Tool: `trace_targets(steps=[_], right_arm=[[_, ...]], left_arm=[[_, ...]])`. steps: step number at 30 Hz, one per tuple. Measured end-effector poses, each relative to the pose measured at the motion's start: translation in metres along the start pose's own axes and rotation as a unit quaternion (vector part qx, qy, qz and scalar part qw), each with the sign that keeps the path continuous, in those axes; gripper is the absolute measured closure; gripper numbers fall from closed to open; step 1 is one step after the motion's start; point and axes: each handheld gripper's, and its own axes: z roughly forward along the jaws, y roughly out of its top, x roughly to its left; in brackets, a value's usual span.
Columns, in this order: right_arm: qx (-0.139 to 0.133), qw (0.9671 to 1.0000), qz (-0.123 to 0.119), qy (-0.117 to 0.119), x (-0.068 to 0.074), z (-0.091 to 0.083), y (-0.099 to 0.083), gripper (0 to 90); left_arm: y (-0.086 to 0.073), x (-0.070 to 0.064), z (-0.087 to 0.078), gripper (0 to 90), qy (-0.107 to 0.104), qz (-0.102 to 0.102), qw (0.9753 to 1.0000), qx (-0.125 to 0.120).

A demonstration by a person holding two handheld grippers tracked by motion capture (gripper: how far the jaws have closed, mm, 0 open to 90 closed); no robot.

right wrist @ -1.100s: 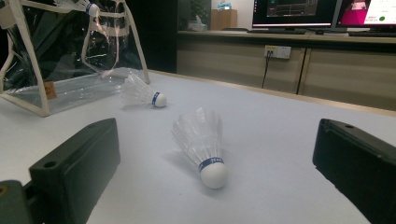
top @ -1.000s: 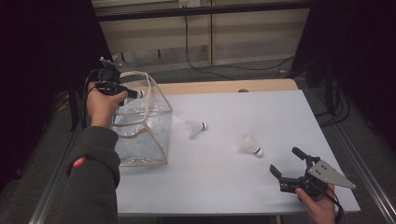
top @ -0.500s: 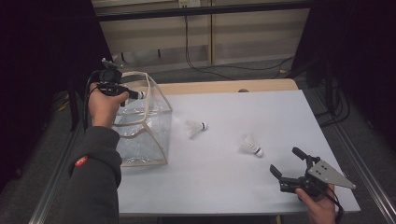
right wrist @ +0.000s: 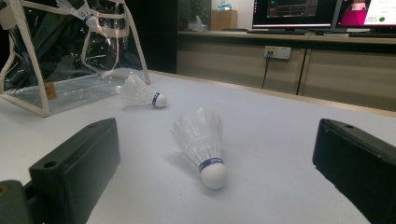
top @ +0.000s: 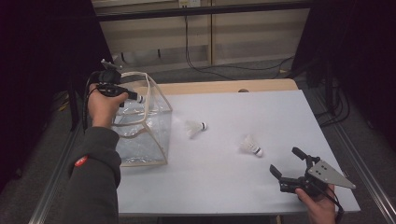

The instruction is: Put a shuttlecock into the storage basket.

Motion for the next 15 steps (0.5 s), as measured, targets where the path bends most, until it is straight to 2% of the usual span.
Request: trace_targets(steps=[6, 15], right_arm=[[0.0, 1.0, -0.001, -0.001, -0.0004, -0.0003, 0.0, 1.0], [0.003, 1.0, 0.001, -0.001, -0.0003, -0.0003, -0.0004, 1.0]], left_arm=[[0.0001, -0.0014, -0.0008, 82.1, 0.002, -0.002, 0.9999, -0.01], [0.0007, -0.0036, -0.0067, 76.6, -0.007, 0.0, 0.9999, -0.015]])
